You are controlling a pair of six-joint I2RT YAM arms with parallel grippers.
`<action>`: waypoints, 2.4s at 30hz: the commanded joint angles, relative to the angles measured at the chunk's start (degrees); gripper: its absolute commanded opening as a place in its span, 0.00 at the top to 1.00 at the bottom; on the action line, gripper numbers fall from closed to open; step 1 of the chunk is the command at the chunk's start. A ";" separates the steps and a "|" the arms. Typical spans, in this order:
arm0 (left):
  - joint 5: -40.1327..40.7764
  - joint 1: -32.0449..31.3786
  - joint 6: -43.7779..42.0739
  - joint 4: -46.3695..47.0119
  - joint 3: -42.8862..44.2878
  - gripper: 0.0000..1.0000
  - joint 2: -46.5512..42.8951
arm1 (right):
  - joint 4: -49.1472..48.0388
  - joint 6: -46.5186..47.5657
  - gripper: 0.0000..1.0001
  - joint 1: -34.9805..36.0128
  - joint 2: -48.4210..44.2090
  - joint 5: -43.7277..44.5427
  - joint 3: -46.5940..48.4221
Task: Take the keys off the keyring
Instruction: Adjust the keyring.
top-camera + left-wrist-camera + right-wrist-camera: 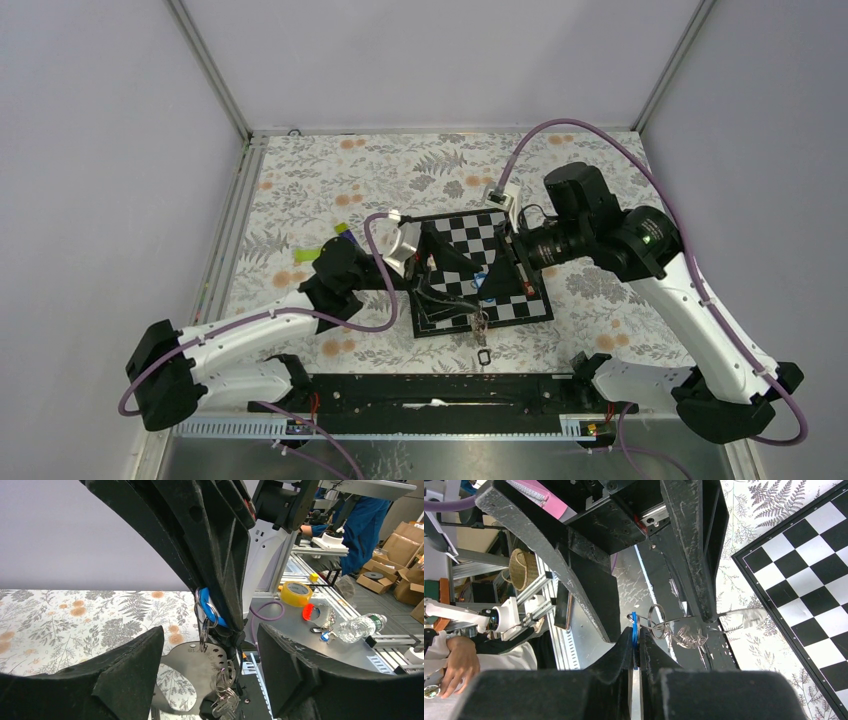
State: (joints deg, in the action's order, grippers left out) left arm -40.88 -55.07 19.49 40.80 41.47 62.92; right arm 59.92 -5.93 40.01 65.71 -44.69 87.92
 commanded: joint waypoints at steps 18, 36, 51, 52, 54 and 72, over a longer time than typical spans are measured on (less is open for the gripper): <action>-5.12 -0.31 2.14 7.60 2.29 0.46 2.99 | -2.24 -1.29 1.00 0.31 -1.85 -3.74 1.65; -4.93 -0.30 2.52 9.06 2.69 0.64 3.79 | -2.87 -2.15 1.00 0.33 -2.16 -4.21 0.15; -4.84 -0.30 2.31 10.84 3.22 0.92 4.85 | -2.44 -2.08 1.00 0.27 -2.23 -4.25 -0.88; -4.98 -0.30 2.19 10.88 3.30 0.93 4.95 | -2.44 -2.07 1.00 0.27 -2.22 -4.07 -0.90; -4.66 -0.31 2.06 10.39 3.54 0.94 4.99 | -2.22 -2.10 1.00 0.30 -2.16 -3.86 -1.09; -1.10 -0.31 -11.01 -9.03 7.05 1.00 -1.40 | 0.06 0.27 1.00 0.30 -3.12 0.34 -2.40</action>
State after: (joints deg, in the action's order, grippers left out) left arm -44.56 -55.24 15.20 37.06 44.16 65.34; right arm 59.55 -6.85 40.12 63.57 -45.45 85.78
